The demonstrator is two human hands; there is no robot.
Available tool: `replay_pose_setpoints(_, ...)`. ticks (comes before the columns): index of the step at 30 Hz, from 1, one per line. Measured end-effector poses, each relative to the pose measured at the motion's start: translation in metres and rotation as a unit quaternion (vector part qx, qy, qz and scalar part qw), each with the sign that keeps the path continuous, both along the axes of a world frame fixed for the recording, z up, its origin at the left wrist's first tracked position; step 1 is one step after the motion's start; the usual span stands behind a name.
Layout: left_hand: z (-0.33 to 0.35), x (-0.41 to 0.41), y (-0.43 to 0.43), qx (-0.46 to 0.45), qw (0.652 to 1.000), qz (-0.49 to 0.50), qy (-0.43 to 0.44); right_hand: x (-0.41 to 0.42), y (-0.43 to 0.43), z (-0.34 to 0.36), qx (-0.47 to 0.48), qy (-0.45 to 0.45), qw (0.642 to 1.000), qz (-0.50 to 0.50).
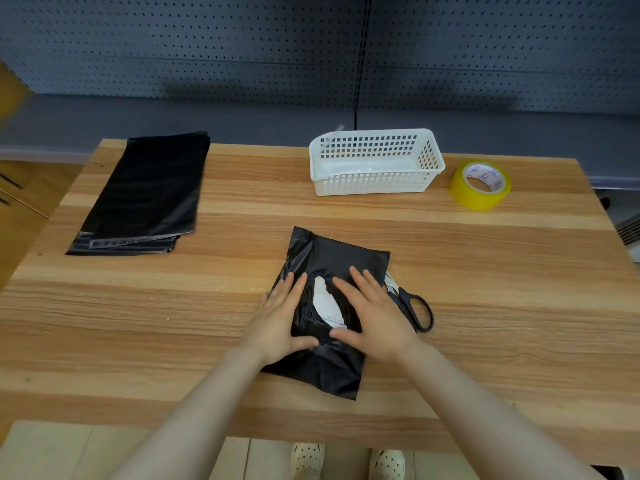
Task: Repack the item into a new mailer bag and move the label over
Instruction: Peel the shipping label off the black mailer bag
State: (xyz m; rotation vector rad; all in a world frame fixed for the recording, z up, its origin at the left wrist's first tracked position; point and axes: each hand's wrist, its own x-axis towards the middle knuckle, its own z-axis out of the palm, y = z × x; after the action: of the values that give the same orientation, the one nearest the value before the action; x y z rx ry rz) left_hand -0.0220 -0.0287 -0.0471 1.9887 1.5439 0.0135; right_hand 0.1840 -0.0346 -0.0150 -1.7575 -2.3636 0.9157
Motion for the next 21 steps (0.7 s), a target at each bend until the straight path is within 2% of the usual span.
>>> replay_pose_setpoints(2, 0.004, 0.001, -0.001, 0.019, 0.999, 0.027, -0.027, 0.002, -0.002, 0.002, 0.047, 0.039, 0.994, -0.087)
replay_pose_setpoints(4, 0.007, 0.002, -0.001, 0.058, 0.998, 0.024, -0.012, 0.004, 0.000, 0.002, 0.062, 0.024, 0.982, -0.175)
replay_pose_setpoints(7, 0.012, 0.007, 0.000, 0.100, 0.995, 0.004, 0.014, 0.005, 0.009, -0.001, -0.064, -0.032, 0.971, -0.228)
replay_pose_setpoints(10, 0.014, 0.013, -0.001, 0.104, 0.994, 0.002, 0.036, 0.008, 0.012, -0.003, -0.145, -0.035, 0.959, -0.242)
replay_pose_setpoints(12, 0.015, 0.016, -0.001, 0.090, 0.995, 0.011, 0.033, 0.008, 0.012, -0.005, -0.177, -0.007, 0.947, -0.267)
replay_pose_setpoints(16, 0.019, 0.017, 0.001, 0.066, 0.997, 0.012, 0.036, 0.008, 0.013, -0.006, -0.239, 0.108, 0.909, -0.325)
replay_pose_setpoints(21, 0.025, 0.022, 0.005, 0.044, 0.998, 0.028, 0.025, 0.005, 0.013, 0.003, -0.225, 0.186, 0.890, -0.351)
